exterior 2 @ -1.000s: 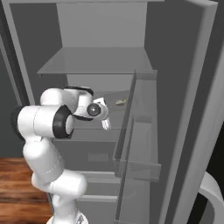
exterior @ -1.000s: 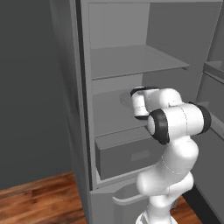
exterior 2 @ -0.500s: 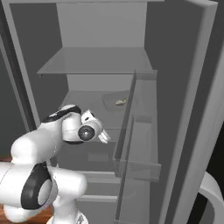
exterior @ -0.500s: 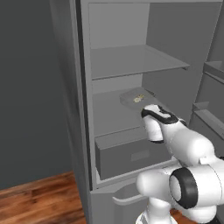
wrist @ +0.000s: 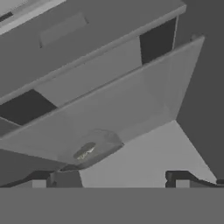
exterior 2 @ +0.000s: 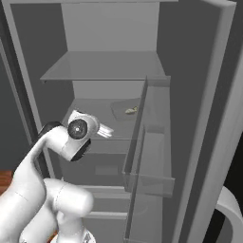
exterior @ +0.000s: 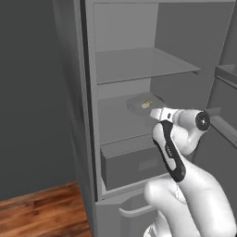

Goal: Place two dumplings into each of the tupperware containers and then place the containers in the fridge.

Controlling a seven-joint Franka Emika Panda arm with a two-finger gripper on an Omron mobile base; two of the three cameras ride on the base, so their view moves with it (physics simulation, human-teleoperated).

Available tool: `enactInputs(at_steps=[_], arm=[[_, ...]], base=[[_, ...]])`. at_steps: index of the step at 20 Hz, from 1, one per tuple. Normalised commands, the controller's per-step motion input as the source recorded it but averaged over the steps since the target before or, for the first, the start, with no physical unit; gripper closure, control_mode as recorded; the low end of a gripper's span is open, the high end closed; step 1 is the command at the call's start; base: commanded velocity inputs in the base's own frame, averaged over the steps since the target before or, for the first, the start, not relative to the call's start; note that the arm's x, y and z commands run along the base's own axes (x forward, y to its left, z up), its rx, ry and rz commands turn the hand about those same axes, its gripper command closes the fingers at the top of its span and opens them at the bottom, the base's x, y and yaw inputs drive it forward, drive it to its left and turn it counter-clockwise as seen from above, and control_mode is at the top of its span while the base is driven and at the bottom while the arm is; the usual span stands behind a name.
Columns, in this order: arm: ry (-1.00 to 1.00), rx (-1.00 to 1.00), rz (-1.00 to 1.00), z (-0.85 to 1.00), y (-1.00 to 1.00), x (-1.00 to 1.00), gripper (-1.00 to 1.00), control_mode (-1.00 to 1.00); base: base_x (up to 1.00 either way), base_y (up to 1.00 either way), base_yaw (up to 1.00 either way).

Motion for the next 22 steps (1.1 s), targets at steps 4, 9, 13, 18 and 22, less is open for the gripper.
enactInputs(at_steps=[4, 9, 13, 18, 22], arm=[[0.47, -0.43, 0.32, 0.59, 0.03, -0.83, -1.00, -1.00], [0.27, -0.26, 0.10, -0.26, 0.14, -0.99, -1.00, -1.00], [-0.01, -0.10, 0.01, -0.66, 0.24, -1.00, -1.00, -1.00], [0.01, -0.02, 0.00, -0.10, 0.13, -0.23, -1.00, -1.00], [0.00, 0.00, 0.00, 0.00, 0.00, 0.00, -1.00, -1.00]], base=[[0.00, 0.00, 0.00], [0.00, 0.00, 0.00], [0.00, 0.00, 0.00], [0.00, 0.00, 0.00], [0.00, 0.00, 0.00]])
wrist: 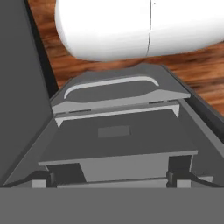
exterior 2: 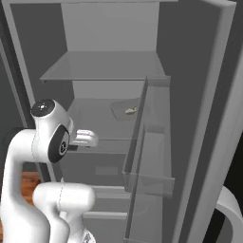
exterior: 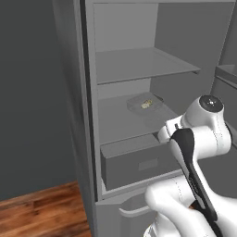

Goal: Place two dumplings into each of the tupperware containers and then place the containers in the fridge.

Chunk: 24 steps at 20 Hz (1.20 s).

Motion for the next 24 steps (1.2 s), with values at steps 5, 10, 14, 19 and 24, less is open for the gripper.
enactInputs(at_steps=[5, 10, 14, 19, 24], arm=[[0.00, 0.00, 0.00, 0.00, 0.00, -0.04, -1.00, 1.00], [0.00, 0.00, 0.00, 0.00, 0.00, 0.00, -1.00, 1.00], [0.00, 0.00, 0.00, 0.00, 0.00, 0.00, -1.00, 1.00], [0.00, 0.00, 0.00, 0.00, 0.00, 0.00, -1.00, 1.00], [0.00, 0.00, 0.00, 0.00, 0.00, 0.00, -1.00, 1.00]], base=[[-0.12, 0.00, 0.00], [-0.88, 0.00, 0.09], [-1.00, 0.00, 0.13], [-1.00, 0.38, 0.11], [-0.99, 0.74, 0.26]])
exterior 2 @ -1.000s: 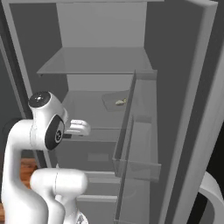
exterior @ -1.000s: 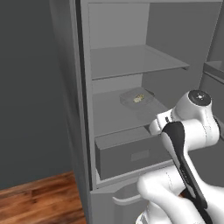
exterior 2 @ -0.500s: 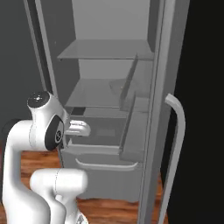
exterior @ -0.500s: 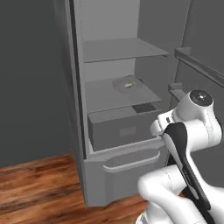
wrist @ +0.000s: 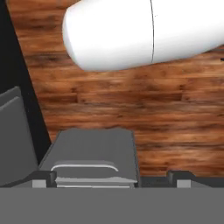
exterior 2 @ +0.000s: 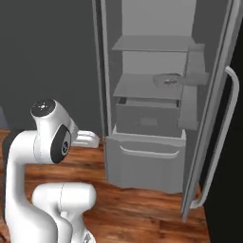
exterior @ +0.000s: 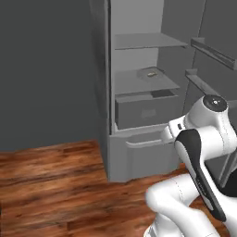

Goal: Place two dumplings into each of the tupperware containers and then place the containers in the fridge.

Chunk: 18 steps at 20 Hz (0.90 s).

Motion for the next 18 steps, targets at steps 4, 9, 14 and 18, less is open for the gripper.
enactInputs(at_steps=[4, 9, 14, 18], arm=[[0.00, 0.00, 0.00, 0.00, 0.00, 0.00, -1.00, 1.00], [0.00, 0.00, 0.00, 0.00, 0.00, 0.00, -1.00, 1.00], [0.00, 0.00, 0.00, 0.00, 0.00, 0.00, -1.00, 1.00], [0.00, 0.00, 0.00, 0.00, 0.00, 0.00, -1.00, 1.00]], base=[[-0.97, 0.76, 0.37], [-0.99, 0.54, 0.35], [-0.99, 0.40, 0.34], [-0.94, 0.22, 0.30]])
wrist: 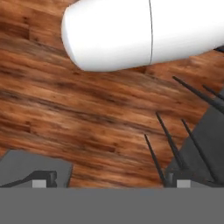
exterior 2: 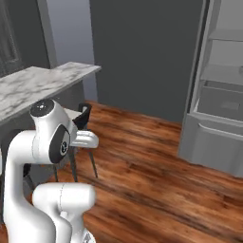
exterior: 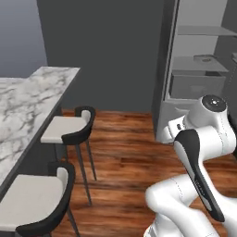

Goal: Place two dumplings into each of the tupperware containers and then place the containers in the fridge.

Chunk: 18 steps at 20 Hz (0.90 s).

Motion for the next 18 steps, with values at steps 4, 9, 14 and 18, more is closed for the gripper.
enactInputs(at_steps=[4, 9, 14, 18], arm=[[0.00, 0.00, 0.00, 0.00, 0.00, 0.00, -1.00, 1.00], [0.00, 0.00, 0.00, 0.00, 0.00, 0.00, -1.00, 1.00], [0.00, 0.00, 0.00, 0.00, 0.00, 0.00, -1.00, 1.00], [0.00, 0.00, 0.00, 0.00, 0.00, 0.00, -1.00, 1.00]], base=[[-0.90, 0.11, 0.28], [-0.88, 0.20, 0.25], [-0.69, 0.28, 0.28], [-0.62, 0.28, 0.28]])
